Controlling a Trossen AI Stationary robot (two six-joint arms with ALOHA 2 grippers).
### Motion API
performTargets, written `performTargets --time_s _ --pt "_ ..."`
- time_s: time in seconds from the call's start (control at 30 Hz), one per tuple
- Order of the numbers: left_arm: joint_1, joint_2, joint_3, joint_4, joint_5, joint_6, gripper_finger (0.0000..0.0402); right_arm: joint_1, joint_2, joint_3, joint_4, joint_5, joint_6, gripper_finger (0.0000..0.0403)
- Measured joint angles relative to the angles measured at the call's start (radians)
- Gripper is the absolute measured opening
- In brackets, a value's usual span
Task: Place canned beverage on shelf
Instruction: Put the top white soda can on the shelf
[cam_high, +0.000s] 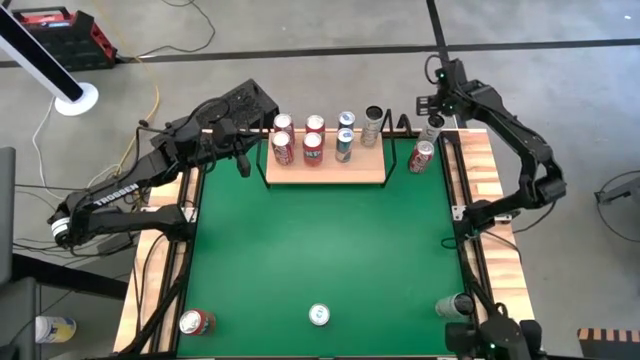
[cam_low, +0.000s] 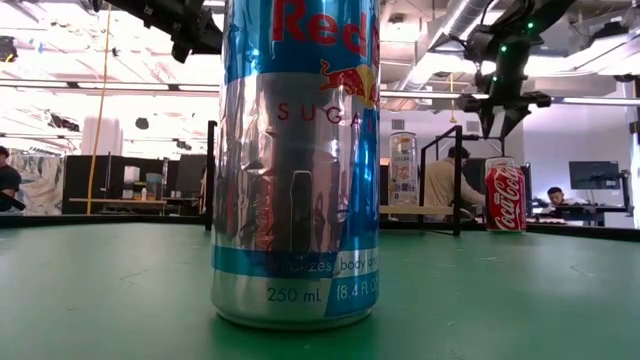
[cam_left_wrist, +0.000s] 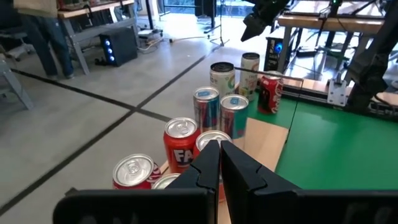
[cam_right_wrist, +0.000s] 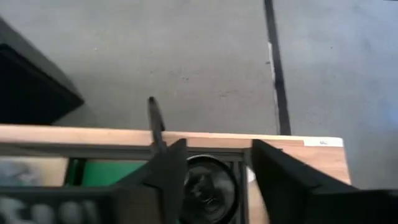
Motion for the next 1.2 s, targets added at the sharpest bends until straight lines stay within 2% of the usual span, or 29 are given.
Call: performTargets --time_s 0.1,0.2,0.37,0.47,0.53,0.63,0.7,0.8,1.0,1.2 --pt "0.0 0.0 0.0 0.0 0.0 0.019 0.0 0.017 -0.013 0.003 -0.01 -0.046 -0.012 0.0258" --pt "0.0 0.0 0.0 0.0 -0.001 0.038 0.0 0.019 -0.014 0.033 -0.025 -0.126 0.006 0.0283" --pt "0.001 0.0 0.0 0.0 -0.015 0.085 0.0 0.07 -0.015 0.069 -0.003 -0.165 -0.003 0.0292" --pt "0.001 0.0 0.0 0.0 -0.036 0.103 0.0 0.123 -0.016 0.077 -0.11 -0.165 0.086 0.0292" --pt "0.001 0.0 0.0 0.0 -0.038 0.096 0.0 0.163 -0.02 0.072 -0.207 -0.122 0.141 0.0292" --pt "0.001 0.0 0.0 -0.001 -0.039 0.083 0.0 0.24 -0.033 0.061 -0.303 0.058 0.212 0.0292" --pt "0.001 0.0 0.0 -0.001 -0.039 0.083 0.0 0.28 -0.031 0.057 -0.303 0.179 0.258 0.0292" --pt "0.002 0.007 0.001 0.001 -0.04 0.097 0.0 0.292 -0.031 0.056 -0.257 0.271 0.291 0.0292" --pt "0.009 0.014 0.001 0.0 -0.039 0.07 0.0 0.222 -0.029 0.033 -0.172 0.274 0.286 0.0295" --pt "0.009 0.013 0.001 0.0 -0.025 0.054 0.0 0.195 -0.029 -0.033 -0.089 0.285 0.304 0.032"
